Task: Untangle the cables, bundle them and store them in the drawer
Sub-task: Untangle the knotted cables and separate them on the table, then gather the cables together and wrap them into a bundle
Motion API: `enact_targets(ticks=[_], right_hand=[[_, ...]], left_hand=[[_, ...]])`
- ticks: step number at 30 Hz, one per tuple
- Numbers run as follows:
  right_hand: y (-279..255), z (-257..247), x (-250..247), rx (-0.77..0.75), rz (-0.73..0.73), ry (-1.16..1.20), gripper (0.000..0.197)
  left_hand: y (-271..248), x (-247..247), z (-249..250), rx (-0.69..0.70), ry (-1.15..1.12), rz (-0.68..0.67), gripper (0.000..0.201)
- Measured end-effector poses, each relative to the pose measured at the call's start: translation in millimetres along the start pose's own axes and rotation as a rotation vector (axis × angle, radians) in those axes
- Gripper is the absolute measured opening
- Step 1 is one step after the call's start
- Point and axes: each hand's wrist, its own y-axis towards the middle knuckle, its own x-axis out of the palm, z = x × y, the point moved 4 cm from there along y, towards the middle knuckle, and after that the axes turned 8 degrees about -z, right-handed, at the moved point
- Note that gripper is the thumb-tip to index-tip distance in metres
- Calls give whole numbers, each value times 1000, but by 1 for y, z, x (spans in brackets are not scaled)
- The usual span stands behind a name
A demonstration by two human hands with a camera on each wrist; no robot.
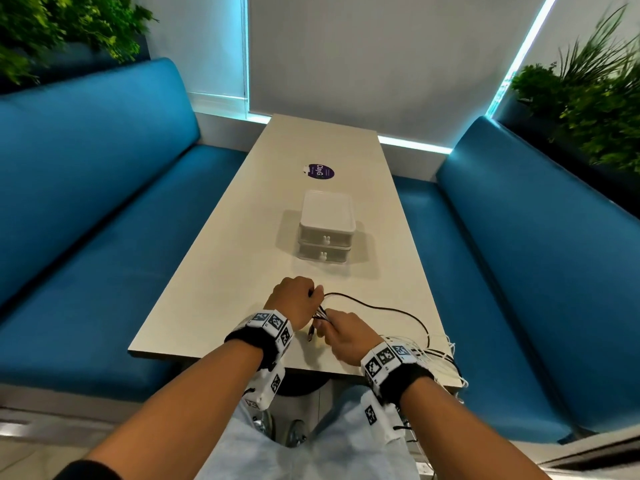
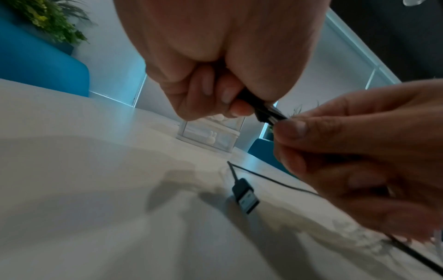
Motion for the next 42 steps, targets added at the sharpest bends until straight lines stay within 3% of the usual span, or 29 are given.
enact_targets(ticks=[8, 13, 15, 17, 20, 28, 32, 35, 39, 42], right_hand=[[11, -2, 14, 66, -126, 85, 30], [14, 3, 23, 30, -115, 126, 16], [14, 4, 20, 12, -90, 95, 22], [12, 4, 17, 8, -68, 21, 36], [10, 7, 16, -21, -72, -138, 37], [12, -1, 16, 18, -92, -32, 32], [11, -5, 15, 15, -79, 29, 32], [4, -4, 4, -22, -15, -71, 34], [-2, 4, -13, -1, 52, -288, 28], [-2, 5, -22, 17, 135, -202, 25]], left_hand=[[-9, 14, -10, 48, 173, -59, 47], [-2, 25, -20, 30, 176, -176, 49], [2, 23, -24, 26, 165, -194, 52], [4, 19, -28, 27, 159, -184, 56], [4, 15, -32, 16, 163, -185, 58], [-12, 20, -26, 8, -21, -33, 44], [-10, 10, -12, 22, 236, -22, 54], [-5, -11, -3, 68, 397, 26, 53], [-1, -22, -1, 61, 234, 30, 52], [-2, -18, -7, 72, -38, 2, 52]])
